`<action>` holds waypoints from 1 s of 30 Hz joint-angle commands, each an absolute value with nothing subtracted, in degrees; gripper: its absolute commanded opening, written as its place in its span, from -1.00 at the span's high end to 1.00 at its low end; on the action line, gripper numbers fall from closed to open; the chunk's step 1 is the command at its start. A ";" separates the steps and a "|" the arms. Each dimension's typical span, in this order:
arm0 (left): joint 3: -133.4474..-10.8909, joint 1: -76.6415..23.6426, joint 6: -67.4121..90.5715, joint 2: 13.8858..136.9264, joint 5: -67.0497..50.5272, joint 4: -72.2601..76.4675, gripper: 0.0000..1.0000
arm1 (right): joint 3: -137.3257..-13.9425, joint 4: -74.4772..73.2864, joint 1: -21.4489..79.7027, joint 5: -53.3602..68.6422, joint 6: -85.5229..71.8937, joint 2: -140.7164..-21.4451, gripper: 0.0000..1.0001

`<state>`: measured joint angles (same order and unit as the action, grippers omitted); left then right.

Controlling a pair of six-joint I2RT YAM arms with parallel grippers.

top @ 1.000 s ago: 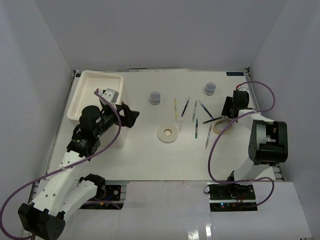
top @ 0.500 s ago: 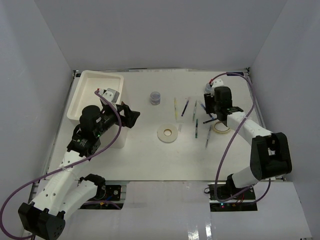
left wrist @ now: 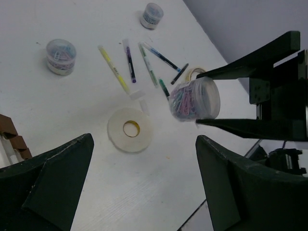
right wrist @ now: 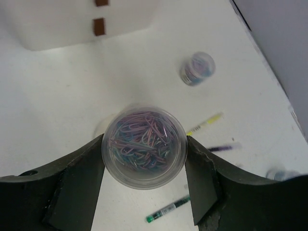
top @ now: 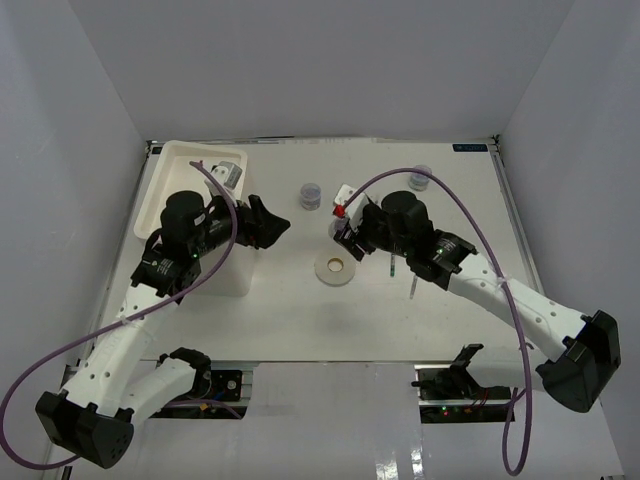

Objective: Sort the stationery into containers
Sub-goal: Pick up the stationery from the center of the board, then place the stationery in the storage box.

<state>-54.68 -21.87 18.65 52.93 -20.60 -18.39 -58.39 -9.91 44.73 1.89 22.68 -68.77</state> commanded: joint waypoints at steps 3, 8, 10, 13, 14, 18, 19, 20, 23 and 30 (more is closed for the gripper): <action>-58.53 -22.06 25.66 52.38 -26.01 -21.53 -0.96 | -65.12 -12.65 50.44 11.24 28.30 -67.94 0.18; -58.01 -22.06 26.80 51.59 -27.24 -21.88 -0.96 | -68.37 -16.08 54.14 12.40 31.11 -69.34 0.24; -57.48 -22.06 28.64 51.59 -29.08 -22.06 -0.96 | -68.55 -15.82 54.32 12.48 31.46 -69.35 0.26; -56.69 -22.06 31.63 51.68 -31.28 -21.97 -0.96 | -69.08 -15.91 54.40 13.35 31.73 -69.70 0.26; -56.60 -22.06 32.25 51.77 -31.64 -21.97 -0.96 | -69.26 -15.73 54.49 13.45 31.82 -69.87 0.26; -56.34 -22.06 35.33 52.64 -33.66 -21.71 -0.96 | -70.22 -15.99 54.67 13.54 31.90 -70.84 0.27; -56.42 -22.06 35.85 52.91 -34.88 -21.62 -0.96 | -70.49 -16.08 54.67 13.54 31.99 -71.01 0.27; -56.43 -22.06 36.73 53.69 -35.50 -21.53 -0.96 | -70.66 -16.08 54.75 13.54 32.17 -71.28 0.28; -56.25 -22.06 38.23 54.84 -36.39 -21.45 -0.96 | -71.19 -15.91 54.84 13.62 32.52 -71.46 0.28; -56.25 -22.24 40.43 57.48 -36.03 -20.92 -0.96 | -72.86 -16.08 54.76 13.54 33.22 -71.46 0.29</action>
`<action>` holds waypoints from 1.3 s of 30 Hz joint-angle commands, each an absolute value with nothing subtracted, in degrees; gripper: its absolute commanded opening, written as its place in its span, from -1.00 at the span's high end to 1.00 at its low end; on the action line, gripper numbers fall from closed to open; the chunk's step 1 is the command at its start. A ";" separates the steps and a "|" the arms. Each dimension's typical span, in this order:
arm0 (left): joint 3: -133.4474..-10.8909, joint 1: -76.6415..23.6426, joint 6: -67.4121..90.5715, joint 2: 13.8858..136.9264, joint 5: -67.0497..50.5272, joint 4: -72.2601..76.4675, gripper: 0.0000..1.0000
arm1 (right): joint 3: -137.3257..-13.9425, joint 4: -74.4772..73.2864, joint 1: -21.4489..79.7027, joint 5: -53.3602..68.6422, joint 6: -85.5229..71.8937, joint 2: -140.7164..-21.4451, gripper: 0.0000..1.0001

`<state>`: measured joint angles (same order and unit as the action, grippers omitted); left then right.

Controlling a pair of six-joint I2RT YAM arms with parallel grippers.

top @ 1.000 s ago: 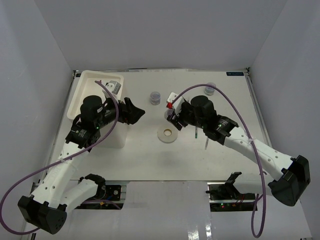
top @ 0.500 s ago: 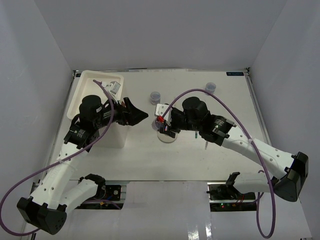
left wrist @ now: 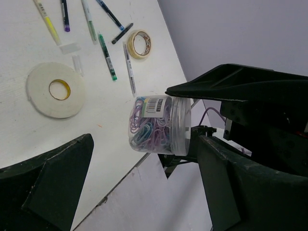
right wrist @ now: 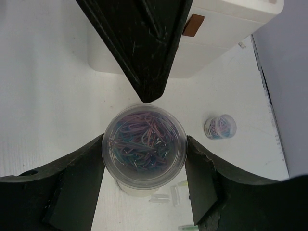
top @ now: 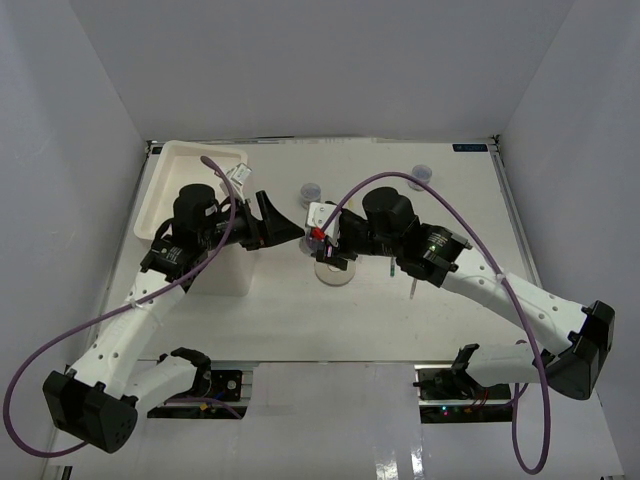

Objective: Sort the stationery into containers
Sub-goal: Place the stationery in the storage box.

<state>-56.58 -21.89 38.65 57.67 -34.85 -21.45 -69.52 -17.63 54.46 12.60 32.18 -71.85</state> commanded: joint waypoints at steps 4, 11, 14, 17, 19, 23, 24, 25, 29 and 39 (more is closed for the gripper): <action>-56.95 -22.67 41.75 58.36 -36.56 -19.34 -0.96 | -73.56 -16.08 54.76 13.97 33.22 -71.46 0.29; -57.39 -24.08 43.50 59.59 -37.44 -17.58 -0.96 | -73.74 -15.91 54.76 13.54 33.49 -71.81 0.29; -57.31 -24.87 43.94 60.03 -37.44 -17.05 -0.95 | -73.74 -15.47 54.76 13.54 33.40 -71.81 0.29; -57.22 -25.49 44.12 60.47 -37.09 -16.61 -0.91 | -73.83 -15.21 54.76 13.53 33.57 -71.89 0.29; -57.22 -25.84 44.30 60.47 -36.74 -16.44 -0.86 | -73.83 -15.12 54.76 13.62 33.57 -71.98 0.30; -57.22 -26.28 44.91 60.64 -36.04 -15.56 -0.78 | -73.74 -14.68 54.84 14.41 33.49 -71.98 0.30; -57.22 -26.37 44.91 60.73 -36.12 -15.30 -0.73 | -73.57 -14.33 54.76 14.59 33.40 -71.90 0.30; -57.22 -26.45 45.00 60.82 -36.12 -15.29 -0.72 | -73.48 -14.24 54.84 14.50 33.40 -71.89 0.30; -57.04 -26.98 45.17 61.17 -36.21 -15.29 -0.65 | -73.39 -13.89 54.76 14.59 33.31 -71.72 0.30; -56.78 -27.60 45.44 61.08 -36.04 -15.12 -0.22 | -72.69 -12.92 54.76 13.71 33.05 -71.63 0.12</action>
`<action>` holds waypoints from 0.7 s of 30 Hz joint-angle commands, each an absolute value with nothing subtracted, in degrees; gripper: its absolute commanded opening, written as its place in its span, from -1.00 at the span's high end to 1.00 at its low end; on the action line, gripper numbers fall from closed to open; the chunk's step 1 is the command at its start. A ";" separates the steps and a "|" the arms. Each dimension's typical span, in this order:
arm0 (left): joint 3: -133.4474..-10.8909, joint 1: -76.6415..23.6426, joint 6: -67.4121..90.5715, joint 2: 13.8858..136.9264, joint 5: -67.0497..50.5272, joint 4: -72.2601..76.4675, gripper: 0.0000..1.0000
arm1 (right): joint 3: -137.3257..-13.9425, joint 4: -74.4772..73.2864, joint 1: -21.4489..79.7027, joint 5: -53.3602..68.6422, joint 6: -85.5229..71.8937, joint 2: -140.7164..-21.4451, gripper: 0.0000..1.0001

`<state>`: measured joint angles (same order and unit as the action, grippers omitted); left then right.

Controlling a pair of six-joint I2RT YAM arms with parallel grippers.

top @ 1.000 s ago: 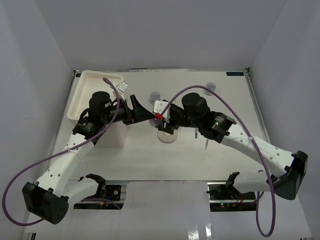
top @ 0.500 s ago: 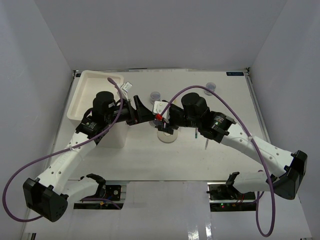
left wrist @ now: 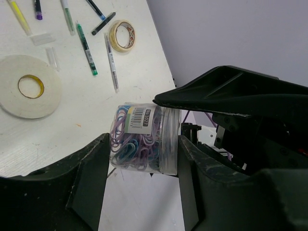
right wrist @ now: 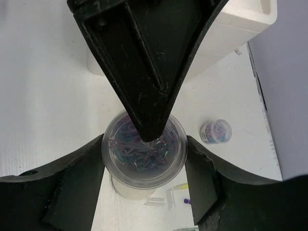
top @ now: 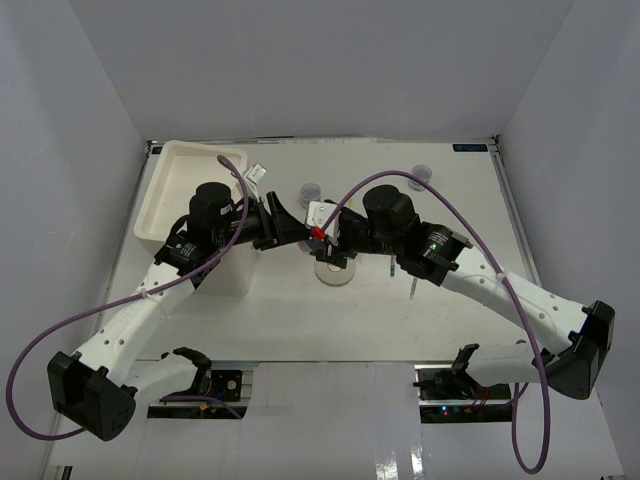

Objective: Sort the stationery into containers
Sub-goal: Place the stationery in the storage box.

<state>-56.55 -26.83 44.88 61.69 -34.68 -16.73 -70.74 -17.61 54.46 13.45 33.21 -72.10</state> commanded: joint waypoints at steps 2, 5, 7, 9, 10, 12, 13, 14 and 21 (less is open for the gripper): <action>-56.69 -27.60 45.70 60.47 -35.77 -14.77 -0.04 | -72.25 -12.66 54.76 13.45 32.96 -71.28 0.03; -56.43 -27.69 46.32 59.59 -35.16 -14.07 0.15 | -71.37 -12.13 54.76 12.92 32.78 -70.49 -0.22; -56.43 -27.69 46.75 59.24 -34.20 -13.89 0.21 | -70.40 -11.95 54.84 12.74 32.61 -70.05 -0.55; -56.43 -27.60 47.02 58.62 -33.49 -13.62 0.29 | -69.61 -11.95 54.76 12.13 32.52 -69.35 -0.88; -56.43 -27.60 47.20 58.45 -32.79 -13.54 0.29 | -69.26 -11.87 54.76 11.87 32.43 -69.00 -0.96; -56.51 -27.60 47.20 58.01 -32.00 -13.36 0.30 | -68.12 -11.78 54.76 10.73 32.34 -67.86 -0.80; -56.60 -27.60 47.11 57.92 -31.21 -13.36 0.30 | -67.68 -11.78 54.84 10.29 32.26 -67.33 -0.80; -56.60 -27.60 47.20 57.83 -30.77 -13.27 0.30 | -67.15 -11.78 54.76 9.33 32.26 -66.45 -0.80; -60.02 -27.51 45.18 57.66 -22.60 -16.78 0.31 | -61.35 -11.52 54.76 2.82 30.33 -58.46 -0.80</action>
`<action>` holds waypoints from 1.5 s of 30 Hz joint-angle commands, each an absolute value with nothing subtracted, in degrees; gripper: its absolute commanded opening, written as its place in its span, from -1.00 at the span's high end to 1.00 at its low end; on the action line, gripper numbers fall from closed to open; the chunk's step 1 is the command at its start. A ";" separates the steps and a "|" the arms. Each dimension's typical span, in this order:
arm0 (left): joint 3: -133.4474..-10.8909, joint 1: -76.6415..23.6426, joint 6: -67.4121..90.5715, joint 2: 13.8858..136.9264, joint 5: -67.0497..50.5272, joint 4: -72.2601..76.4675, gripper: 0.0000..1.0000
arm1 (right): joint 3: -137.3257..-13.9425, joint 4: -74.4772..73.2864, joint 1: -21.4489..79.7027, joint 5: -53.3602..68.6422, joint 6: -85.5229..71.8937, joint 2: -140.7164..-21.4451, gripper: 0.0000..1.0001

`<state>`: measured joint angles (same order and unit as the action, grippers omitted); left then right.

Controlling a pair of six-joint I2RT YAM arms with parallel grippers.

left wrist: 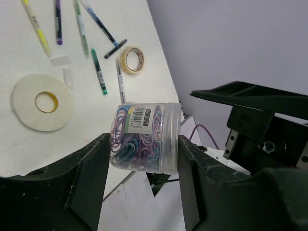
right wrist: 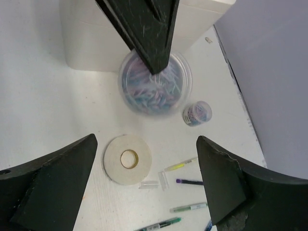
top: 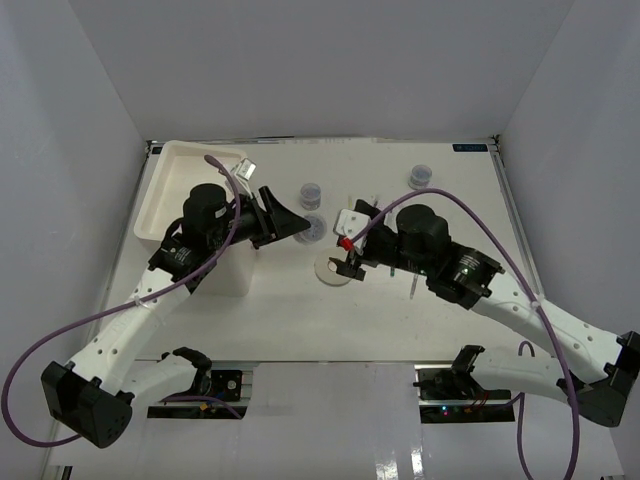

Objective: Sort the stationery into containers
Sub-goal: Place the stationery in the storage box.

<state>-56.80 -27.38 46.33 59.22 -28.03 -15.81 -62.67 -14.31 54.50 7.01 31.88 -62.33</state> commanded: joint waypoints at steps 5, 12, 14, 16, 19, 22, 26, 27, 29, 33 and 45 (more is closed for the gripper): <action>-64.86 -26.28 43.68 57.22 -7.67 -19.69 0.17 | -56.61 -11.16 54.84 -3.51 24.44 -51.34 -0.80; -68.73 -21.54 45.08 58.79 6.49 -19.51 0.14 | -50.63 -11.78 54.76 -5.89 18.38 -45.53 -0.80; -68.82 -17.42 46.93 59.50 5.81 -18.37 0.13 | -49.49 -11.69 54.76 -5.89 17.58 -44.21 -0.80; -67.86 -12.60 49.47 60.20 3.27 -15.93 0.12 | -48.17 -11.69 54.84 -5.89 16.79 -42.99 -0.80; -66.80 -8.19 52.46 61.26 2.81 -13.63 0.10 | -46.06 -10.73 54.76 -5.02 15.82 -41.40 -0.80; -66.80 -4.41 54.66 62.22 3.25 -12.84 0.09 | -44.48 -10.46 54.76 -3.78 15.73 -40.26 -0.80; -65.31 -1.24 59.22 62.23 5.53 -10.99 0.06 | -42.80 -10.02 54.76 -3.69 15.64 -38.41 -0.80; -65.13 -0.88 60.02 62.49 5.97 -10.99 0.05 | -42.54 -9.93 54.76 -3.69 15.47 -37.71 -0.80; -64.34 -0.09 61.25 63.10 7.29 -10.72 0.04 | -42.01 -9.58 54.76 -3.17 15.21 -37.00 -0.80; -61.44 -0.09 65.64 63.81 9.32 -8.97 0.03 | -41.04 -8.96 54.84 -2.37 14.94 -36.30 -0.80; -62.22 2.11 69.08 69.86 10.99 -8.08 -0.22 | -40.17 -8.61 54.76 -2.02 14.68 -34.28 -0.80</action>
<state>-60.53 1.89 67.05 69.10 10.04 -8.88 -40.69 -11.49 54.50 -2.57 15.38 -35.07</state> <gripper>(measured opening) 0.628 0.900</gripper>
